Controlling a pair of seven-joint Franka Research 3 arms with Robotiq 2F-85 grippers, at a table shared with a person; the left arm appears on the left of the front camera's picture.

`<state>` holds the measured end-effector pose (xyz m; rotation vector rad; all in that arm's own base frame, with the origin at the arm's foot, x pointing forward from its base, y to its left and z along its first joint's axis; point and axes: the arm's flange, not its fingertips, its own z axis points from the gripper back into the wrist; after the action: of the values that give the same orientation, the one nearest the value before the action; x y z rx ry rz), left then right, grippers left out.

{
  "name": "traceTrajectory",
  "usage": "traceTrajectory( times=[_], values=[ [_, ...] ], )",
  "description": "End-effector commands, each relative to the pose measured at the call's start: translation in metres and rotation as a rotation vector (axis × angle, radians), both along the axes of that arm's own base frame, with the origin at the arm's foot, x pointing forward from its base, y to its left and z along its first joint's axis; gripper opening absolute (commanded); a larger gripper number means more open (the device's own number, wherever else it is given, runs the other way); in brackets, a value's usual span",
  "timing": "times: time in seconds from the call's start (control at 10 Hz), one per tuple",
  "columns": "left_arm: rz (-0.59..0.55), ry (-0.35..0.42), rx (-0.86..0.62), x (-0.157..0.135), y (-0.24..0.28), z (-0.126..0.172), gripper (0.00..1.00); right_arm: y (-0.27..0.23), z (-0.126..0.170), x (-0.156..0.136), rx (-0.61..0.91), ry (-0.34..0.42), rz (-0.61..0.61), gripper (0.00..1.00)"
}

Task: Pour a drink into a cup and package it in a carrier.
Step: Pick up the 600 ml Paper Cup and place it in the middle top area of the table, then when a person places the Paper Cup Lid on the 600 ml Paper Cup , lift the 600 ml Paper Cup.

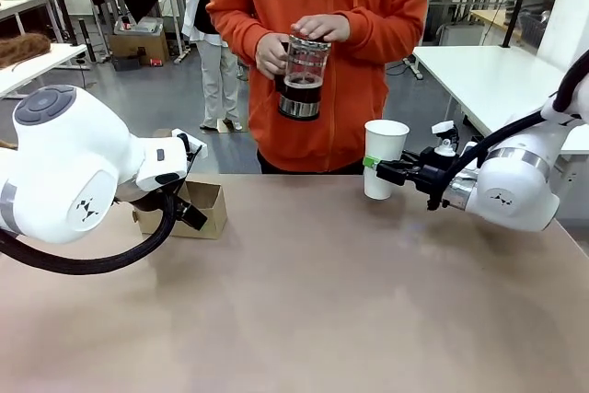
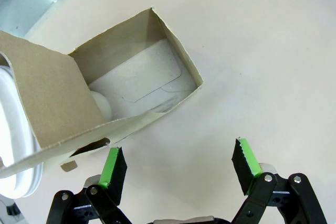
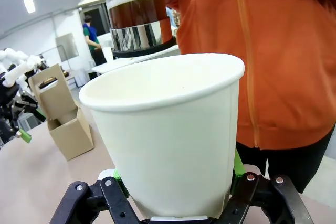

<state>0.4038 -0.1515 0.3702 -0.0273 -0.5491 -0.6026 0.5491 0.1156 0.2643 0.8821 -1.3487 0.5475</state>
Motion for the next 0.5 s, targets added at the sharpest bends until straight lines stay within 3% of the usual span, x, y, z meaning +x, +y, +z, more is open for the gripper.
traceTrajectory(
  times=[0.0, 0.4],
  values=[
    [0.0, 0.0, -0.002, -0.0002, 0.0002, 0.0003, 1.0, 0.0004, 0.003, -0.001, 0.002, -0.004, 0.0, 0.8],
    [0.0, 0.0, -0.002, -0.0002, 0.0002, 0.0003, 1.0, 0.0004, 0.003, -0.001, 0.002, -0.004, 0.0, 0.8]
  ],
)
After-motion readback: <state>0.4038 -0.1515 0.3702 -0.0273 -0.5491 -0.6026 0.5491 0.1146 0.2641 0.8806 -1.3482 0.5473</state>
